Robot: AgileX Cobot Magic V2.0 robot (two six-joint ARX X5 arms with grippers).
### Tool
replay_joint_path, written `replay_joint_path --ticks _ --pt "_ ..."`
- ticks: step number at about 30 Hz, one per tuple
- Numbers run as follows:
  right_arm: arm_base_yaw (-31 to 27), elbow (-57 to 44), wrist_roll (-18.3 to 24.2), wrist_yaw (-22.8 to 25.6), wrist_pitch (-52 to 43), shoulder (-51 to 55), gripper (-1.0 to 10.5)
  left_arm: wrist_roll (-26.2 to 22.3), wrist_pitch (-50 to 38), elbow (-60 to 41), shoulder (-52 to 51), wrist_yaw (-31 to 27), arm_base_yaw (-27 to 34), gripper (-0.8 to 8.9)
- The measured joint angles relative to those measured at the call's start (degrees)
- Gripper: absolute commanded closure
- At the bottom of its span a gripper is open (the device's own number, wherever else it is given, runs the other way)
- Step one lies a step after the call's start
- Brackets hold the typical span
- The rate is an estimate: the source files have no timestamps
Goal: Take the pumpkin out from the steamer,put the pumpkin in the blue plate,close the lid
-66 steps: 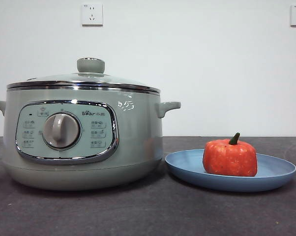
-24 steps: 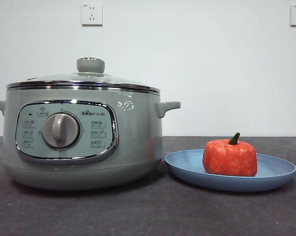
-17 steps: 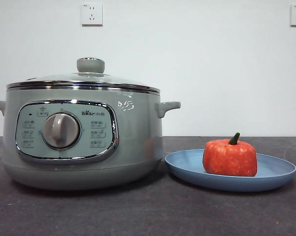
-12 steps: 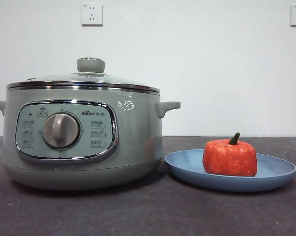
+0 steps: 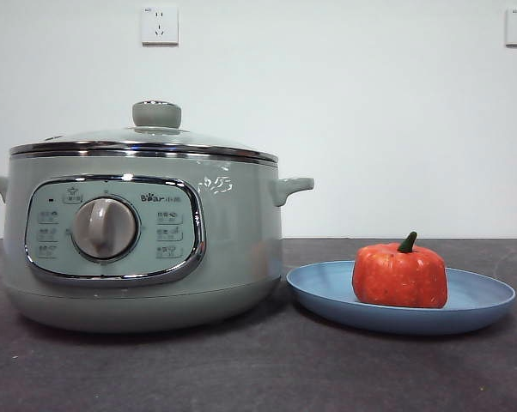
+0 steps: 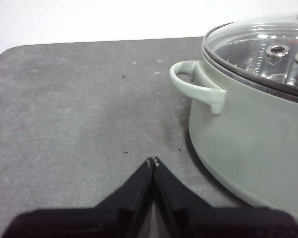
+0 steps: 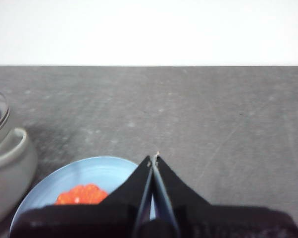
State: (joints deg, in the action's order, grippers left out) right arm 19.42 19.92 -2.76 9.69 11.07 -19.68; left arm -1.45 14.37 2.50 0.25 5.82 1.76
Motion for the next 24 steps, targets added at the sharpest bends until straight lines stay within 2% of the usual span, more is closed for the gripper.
replay_joint_path --ticks 3,6,12,24 --pt "-6.80 -8.50 0.90 -8.07 -2.58 6.29 9.6 0.00 0.00 0.00 0.00 0.00 0.00 8.17" --pt "-11.17 -14.64 1.09 -11.39 -1.92 12.07 9.6 0.00 0.00 0.00 0.00 0.02 0.00 8.17" --pt "-13.18 -18.67 1.09 -12.28 -2.12 17.38 9.6 0.00 0.00 0.00 0.00 0.02 0.00 8.17" --pt "-13.35 -18.84 1.29 -12.28 -0.90 17.94 9.6 0.00 0.00 0.00 0.00 0.00 0.00 8.17"
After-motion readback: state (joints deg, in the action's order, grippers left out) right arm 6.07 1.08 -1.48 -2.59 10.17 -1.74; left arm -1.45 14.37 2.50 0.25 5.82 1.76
